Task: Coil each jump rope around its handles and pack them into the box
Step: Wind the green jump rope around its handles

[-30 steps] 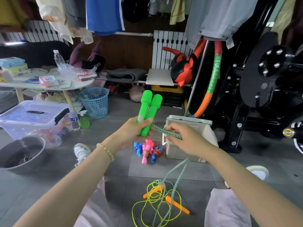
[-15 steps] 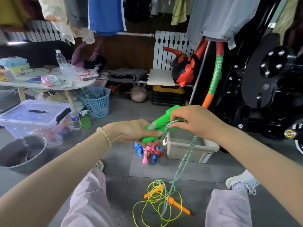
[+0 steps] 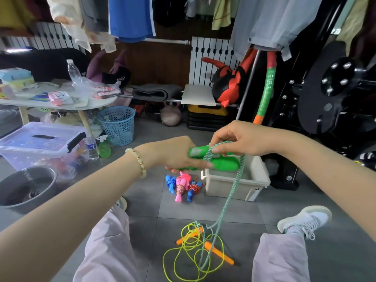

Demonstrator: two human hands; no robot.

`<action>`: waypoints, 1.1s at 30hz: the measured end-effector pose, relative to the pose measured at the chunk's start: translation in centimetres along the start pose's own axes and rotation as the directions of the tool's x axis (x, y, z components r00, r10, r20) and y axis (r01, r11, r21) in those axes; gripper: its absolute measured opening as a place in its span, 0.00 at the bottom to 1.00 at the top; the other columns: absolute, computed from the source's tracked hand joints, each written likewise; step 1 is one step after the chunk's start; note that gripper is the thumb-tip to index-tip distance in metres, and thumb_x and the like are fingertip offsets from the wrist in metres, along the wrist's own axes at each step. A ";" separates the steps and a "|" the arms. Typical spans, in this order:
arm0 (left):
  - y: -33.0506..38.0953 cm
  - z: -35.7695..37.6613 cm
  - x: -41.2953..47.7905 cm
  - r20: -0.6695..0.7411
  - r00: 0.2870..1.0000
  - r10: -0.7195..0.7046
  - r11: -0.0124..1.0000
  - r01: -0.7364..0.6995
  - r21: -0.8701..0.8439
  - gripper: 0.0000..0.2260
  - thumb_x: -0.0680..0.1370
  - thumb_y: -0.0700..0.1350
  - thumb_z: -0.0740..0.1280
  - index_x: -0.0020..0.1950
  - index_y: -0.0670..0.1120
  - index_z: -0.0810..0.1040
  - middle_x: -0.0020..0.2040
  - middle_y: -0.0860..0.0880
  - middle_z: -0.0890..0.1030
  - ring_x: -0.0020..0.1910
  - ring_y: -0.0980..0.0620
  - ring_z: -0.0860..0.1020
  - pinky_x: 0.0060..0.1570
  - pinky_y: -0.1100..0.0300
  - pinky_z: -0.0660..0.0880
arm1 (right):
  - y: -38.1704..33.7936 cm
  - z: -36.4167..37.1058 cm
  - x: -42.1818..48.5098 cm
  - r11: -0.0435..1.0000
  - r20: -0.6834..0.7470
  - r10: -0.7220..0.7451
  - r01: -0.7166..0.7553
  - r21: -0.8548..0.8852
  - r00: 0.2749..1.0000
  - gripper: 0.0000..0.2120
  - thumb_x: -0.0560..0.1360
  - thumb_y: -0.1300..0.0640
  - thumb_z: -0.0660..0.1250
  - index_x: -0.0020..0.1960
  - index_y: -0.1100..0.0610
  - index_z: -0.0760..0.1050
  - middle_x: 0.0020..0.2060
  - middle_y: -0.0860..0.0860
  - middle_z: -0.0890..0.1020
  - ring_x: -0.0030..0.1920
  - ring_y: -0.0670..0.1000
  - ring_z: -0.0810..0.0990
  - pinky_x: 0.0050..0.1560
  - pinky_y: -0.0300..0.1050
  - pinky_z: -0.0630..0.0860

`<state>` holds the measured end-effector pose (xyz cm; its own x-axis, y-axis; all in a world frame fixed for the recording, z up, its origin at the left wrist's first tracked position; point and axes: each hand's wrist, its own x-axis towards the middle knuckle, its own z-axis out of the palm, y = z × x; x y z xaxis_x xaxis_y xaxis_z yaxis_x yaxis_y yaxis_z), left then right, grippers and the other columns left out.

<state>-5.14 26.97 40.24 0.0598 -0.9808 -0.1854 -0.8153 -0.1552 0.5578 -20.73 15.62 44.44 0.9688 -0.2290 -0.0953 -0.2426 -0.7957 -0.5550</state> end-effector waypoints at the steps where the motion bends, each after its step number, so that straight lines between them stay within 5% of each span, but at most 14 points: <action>1: -0.2 -0.1 0.0 0.000 1.000 0.011 1.000 -0.011 -0.001 0.26 0.73 0.63 0.66 0.40 0.37 0.76 0.30 0.38 0.78 0.23 0.47 0.70 0.28 0.61 0.70 | 0.0 -0.1 -0.1 1.000 0.016 -0.002 0.002 0.020 1.000 0.05 0.75 0.58 0.68 0.49 0.59 0.79 0.40 0.55 0.83 0.37 0.43 0.78 0.42 0.37 0.74; 7: 1.0 0.4 -0.3 0.021 0.998 0.052 0.996 -0.053 0.074 0.27 0.76 0.62 0.63 0.42 0.35 0.77 0.25 0.46 0.75 0.19 0.54 0.69 0.30 0.62 0.70 | 0.0 -0.4 0.2 0.999 0.018 0.035 -0.036 0.036 0.999 0.11 0.69 0.51 0.74 0.39 0.58 0.77 0.35 0.59 0.83 0.32 0.47 0.75 0.39 0.43 0.70; 13: 1.2 0.9 -1.4 -0.031 0.988 0.150 0.972 -0.142 0.190 0.24 0.77 0.59 0.64 0.37 0.37 0.75 0.25 0.49 0.73 0.21 0.57 0.68 0.24 0.67 0.64 | 0.7 1.1 0.4 0.958 0.061 0.082 -0.095 0.272 0.995 0.17 0.62 0.45 0.75 0.30 0.53 0.71 0.30 0.55 0.74 0.31 0.49 0.67 0.32 0.42 0.63; 19: -0.6 1.8 -2.0 -0.041 0.990 0.135 0.991 -0.135 0.019 0.20 0.79 0.54 0.63 0.37 0.38 0.74 0.26 0.49 0.74 0.19 0.59 0.67 0.23 0.68 0.65 | 1.1 3.6 0.6 0.933 -0.201 -0.145 0.202 0.298 0.969 0.04 0.69 0.58 0.73 0.44 0.56 0.82 0.43 0.52 0.83 0.45 0.53 0.81 0.51 0.42 0.76; 23: -1.5 2.1 -2.0 -0.068 0.990 0.123 0.976 -0.133 -0.173 0.20 0.80 0.52 0.60 0.33 0.42 0.70 0.24 0.49 0.73 0.18 0.55 0.68 0.25 0.62 0.68 | 1.4 3.6 -0.4 0.886 -0.170 -0.070 0.140 0.441 0.983 0.11 0.72 0.55 0.69 0.53 0.55 0.82 0.50 0.50 0.84 0.52 0.47 0.82 0.53 0.37 0.76; 26: -1.8 2.5 -2.0 -0.094 0.987 0.128 0.949 -0.149 -0.278 0.21 0.78 0.56 0.58 0.31 0.45 0.69 0.24 0.47 0.74 0.18 0.52 0.68 0.23 0.62 0.67 | 2.5 3.6 -1.2 0.738 -0.010 -0.035 0.033 0.674 0.999 0.17 0.72 0.52 0.70 0.60 0.54 0.79 0.56 0.54 0.82 0.57 0.52 0.80 0.56 0.43 0.77; 28: -1.7 2.8 -1.9 -0.136 0.985 0.109 0.932 -0.149 -0.331 0.22 0.75 0.60 0.56 0.31 0.44 0.70 0.22 0.49 0.75 0.17 0.53 0.68 0.20 0.66 0.65 | 3.2 4.4 -1.3 0.539 0.051 -0.074 -0.003 0.842 0.996 0.22 0.67 0.48 0.74 0.59 0.52 0.79 0.59 0.53 0.80 0.59 0.52 0.79 0.61 0.46 0.74; 30: -1.8 3.0 -1.5 -0.166 0.982 0.086 0.929 -0.140 -0.343 0.23 0.77 0.58 0.55 0.32 0.42 0.70 0.20 0.51 0.74 0.17 0.54 0.68 0.19 0.67 0.64 | 4.0 5.7 -0.9 0.349 0.047 -0.094 -0.012 0.937 0.994 0.27 0.63 0.44 0.77 0.60 0.52 0.79 0.62 0.53 0.78 0.63 0.54 0.75 0.69 0.54 0.67; 33: -2.0 3.3 -1.0 -0.179 0.983 0.043 0.922 -0.108 -0.372 0.23 0.81 0.53 0.54 0.32 0.40 0.70 0.17 0.50 0.71 0.15 0.56 0.66 0.19 0.67 0.64 | 5.0 7.8 -0.2 0.215 0.013 -0.074 0.004 0.977 0.997 0.35 0.61 0.43 0.78 0.64 0.55 0.75 0.63 0.57 0.75 0.64 0.58 0.71 0.71 0.61 0.60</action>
<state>-5.44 28.69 36.62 0.1274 -0.9918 -0.0134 -0.5436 -0.0811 0.8354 -21.73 16.07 35.28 0.9847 -0.1621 -0.0643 0.0014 0.3757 -0.9267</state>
